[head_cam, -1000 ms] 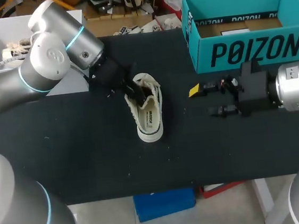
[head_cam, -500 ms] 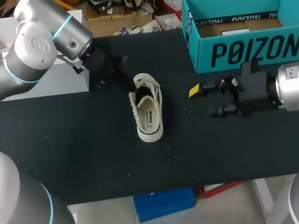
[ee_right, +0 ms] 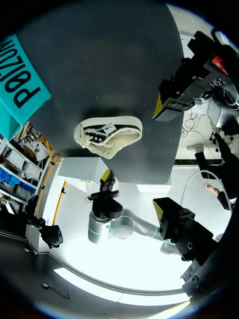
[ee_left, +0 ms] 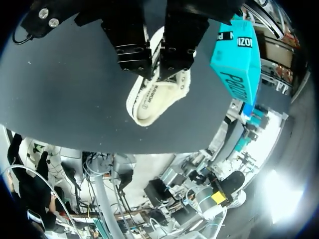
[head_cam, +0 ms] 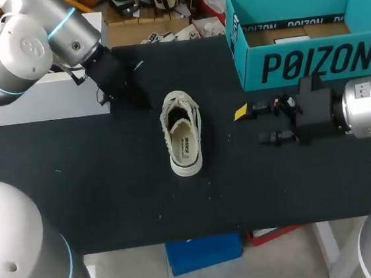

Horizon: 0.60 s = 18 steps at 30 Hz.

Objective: Take the shoe out of the shoebox, open the shoe tongue, remove and reinsert the insole, then place the shoe into the shoebox

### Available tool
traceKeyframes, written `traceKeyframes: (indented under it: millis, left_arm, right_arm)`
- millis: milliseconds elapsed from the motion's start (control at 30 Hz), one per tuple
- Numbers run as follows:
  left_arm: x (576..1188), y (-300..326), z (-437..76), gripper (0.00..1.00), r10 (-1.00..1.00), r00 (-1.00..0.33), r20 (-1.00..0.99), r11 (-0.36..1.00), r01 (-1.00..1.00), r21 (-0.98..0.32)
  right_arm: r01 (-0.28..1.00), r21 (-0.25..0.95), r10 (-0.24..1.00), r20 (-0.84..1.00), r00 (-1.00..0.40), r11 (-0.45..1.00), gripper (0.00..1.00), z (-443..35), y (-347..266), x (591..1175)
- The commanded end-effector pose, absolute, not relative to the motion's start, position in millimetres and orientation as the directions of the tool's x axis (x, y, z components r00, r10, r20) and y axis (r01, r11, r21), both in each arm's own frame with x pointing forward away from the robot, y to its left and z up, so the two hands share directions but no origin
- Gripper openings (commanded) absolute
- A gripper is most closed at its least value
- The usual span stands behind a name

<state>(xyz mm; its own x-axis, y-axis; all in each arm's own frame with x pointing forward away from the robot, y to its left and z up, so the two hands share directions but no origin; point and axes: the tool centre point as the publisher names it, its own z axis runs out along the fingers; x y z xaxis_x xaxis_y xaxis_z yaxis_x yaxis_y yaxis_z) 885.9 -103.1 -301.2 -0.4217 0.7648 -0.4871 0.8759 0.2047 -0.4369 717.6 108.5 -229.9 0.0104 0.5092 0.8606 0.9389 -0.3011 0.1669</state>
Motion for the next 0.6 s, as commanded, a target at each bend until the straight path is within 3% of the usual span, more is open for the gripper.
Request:
traceKeyframes:
  millis: [33, 600]
  left_arm:
    - [873, -78, -291, 1.0, 0.725, -0.479, -0.495, 0.26, 0.856, -0.448]
    - [864, -59, -276, 1.0, 0.686, -0.512, -0.516, 0.281, 0.841, -0.462]
  right_arm:
    - [0.939, 0.166, 0.511, 0.86, 0.012, -0.302, 1.0, -230, 109, 718]
    - [0.939, 0.166, 0.511, 0.86, 0.012, -0.302, 1.0, -230, 109, 718]
